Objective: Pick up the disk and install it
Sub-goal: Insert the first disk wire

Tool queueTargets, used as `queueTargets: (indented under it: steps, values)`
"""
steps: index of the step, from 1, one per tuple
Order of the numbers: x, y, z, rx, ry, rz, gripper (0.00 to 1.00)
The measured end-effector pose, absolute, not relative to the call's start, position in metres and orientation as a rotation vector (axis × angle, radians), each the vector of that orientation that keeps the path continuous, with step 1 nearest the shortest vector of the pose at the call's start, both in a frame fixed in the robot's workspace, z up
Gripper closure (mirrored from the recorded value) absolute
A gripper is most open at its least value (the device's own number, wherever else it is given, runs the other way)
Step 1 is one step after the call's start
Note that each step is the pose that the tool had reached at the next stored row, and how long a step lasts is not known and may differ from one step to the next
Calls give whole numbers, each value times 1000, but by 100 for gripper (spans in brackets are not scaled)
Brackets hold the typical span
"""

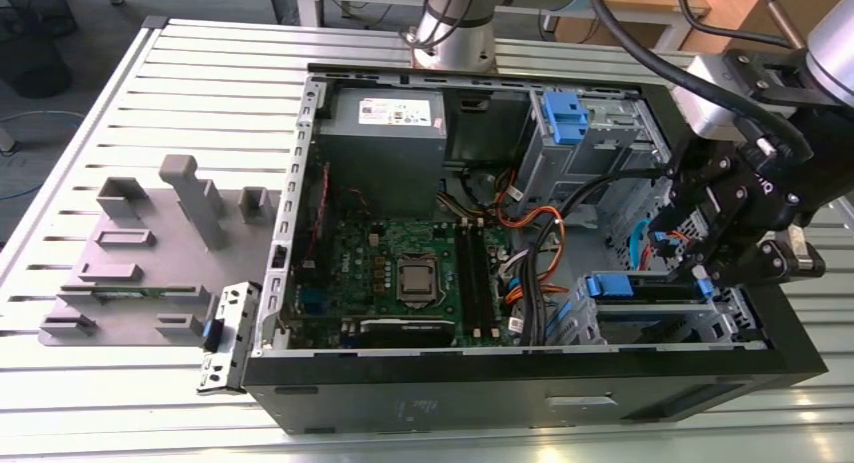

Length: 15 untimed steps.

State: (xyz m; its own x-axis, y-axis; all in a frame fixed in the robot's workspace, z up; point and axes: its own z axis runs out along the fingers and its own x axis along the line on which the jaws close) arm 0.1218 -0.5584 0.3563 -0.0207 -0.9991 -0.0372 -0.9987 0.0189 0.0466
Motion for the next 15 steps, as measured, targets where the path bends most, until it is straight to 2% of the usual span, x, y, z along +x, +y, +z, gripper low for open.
queueTargets:
  steps: [13, 15]
  values:
    - [123, -558, 351, 2194, -2238, -93, 46]
    - [123, -558, 351, 2194, -2238, -93, 58]
